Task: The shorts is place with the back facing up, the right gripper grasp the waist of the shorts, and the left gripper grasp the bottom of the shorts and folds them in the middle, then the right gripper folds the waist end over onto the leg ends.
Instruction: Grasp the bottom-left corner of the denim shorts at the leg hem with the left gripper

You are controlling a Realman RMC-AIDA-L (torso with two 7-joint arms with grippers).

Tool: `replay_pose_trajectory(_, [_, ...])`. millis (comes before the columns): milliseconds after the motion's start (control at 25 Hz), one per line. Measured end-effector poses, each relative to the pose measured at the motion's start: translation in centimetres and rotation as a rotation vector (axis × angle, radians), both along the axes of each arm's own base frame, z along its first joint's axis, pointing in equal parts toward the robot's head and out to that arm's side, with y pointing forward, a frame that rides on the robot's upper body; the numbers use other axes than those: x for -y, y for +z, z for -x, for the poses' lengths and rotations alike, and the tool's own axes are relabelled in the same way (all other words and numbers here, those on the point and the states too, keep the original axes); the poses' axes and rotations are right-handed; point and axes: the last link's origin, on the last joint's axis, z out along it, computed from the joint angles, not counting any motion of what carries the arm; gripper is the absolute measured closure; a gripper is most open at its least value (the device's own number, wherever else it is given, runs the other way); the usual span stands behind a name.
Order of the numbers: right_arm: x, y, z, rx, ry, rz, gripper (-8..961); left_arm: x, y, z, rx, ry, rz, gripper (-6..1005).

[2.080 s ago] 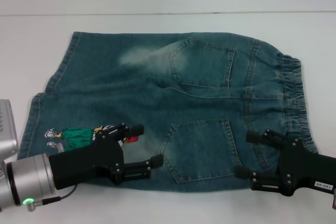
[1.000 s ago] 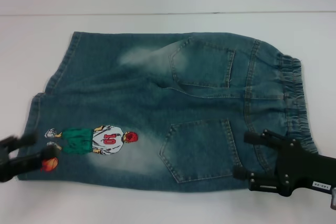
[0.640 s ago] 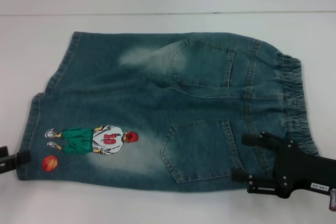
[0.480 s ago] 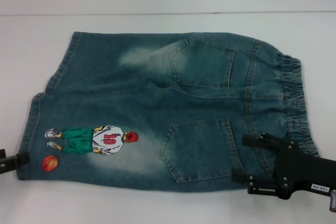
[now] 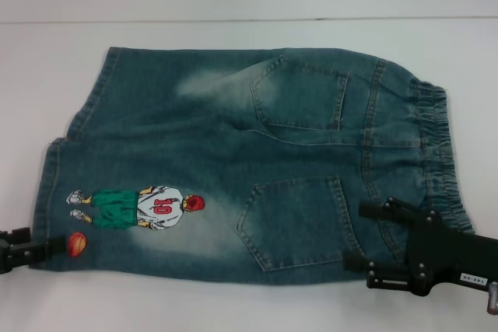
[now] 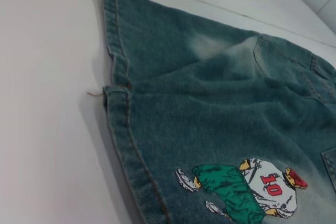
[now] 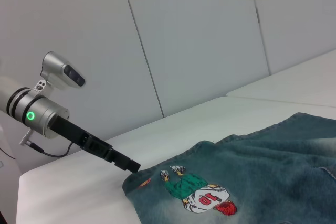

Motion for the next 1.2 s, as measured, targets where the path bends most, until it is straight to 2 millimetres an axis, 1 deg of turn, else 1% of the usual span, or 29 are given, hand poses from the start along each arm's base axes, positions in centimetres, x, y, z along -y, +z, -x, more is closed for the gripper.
replay_pose_trajectory(160, [0.1,0.0,-0.1,0.001,-0.004,0.0,6,0.1,0.0,-0.2,0.006,-0.01,0.013,69])
replay_pose_trajectory(320, [0.1,0.0,-0.1,0.001,-0.005,0.0,6,0.1,0.4,-0.5,0.007,-0.021,0.005,70])
replay_pose_trajectory(560, [0.1,-0.1,-0.1,0.002,-0.007,0.001,6,-0.2,1.0,0.3,-0.041,0.023,-0.021,70])
replay_pose_trajectory(680, [0.0,-0.2,-0.1,0.004,-0.008,0.002,6,-0.2,0.8,0.4,-0.05,0.034,-0.009,70])
replay_pose_trajectory(960, [0.0,-0.4,-0.1,0.011,-0.006,0.012,6,-0.4,0.0,-0.2,-0.036,0.016,0.04,71])
replay_pose_trajectory(1200, [0.0,-0.4,-0.1,0.014,-0.009,0.011,6,-0.4,0.0,-1.0,-0.02,-0.014,0.063,71])
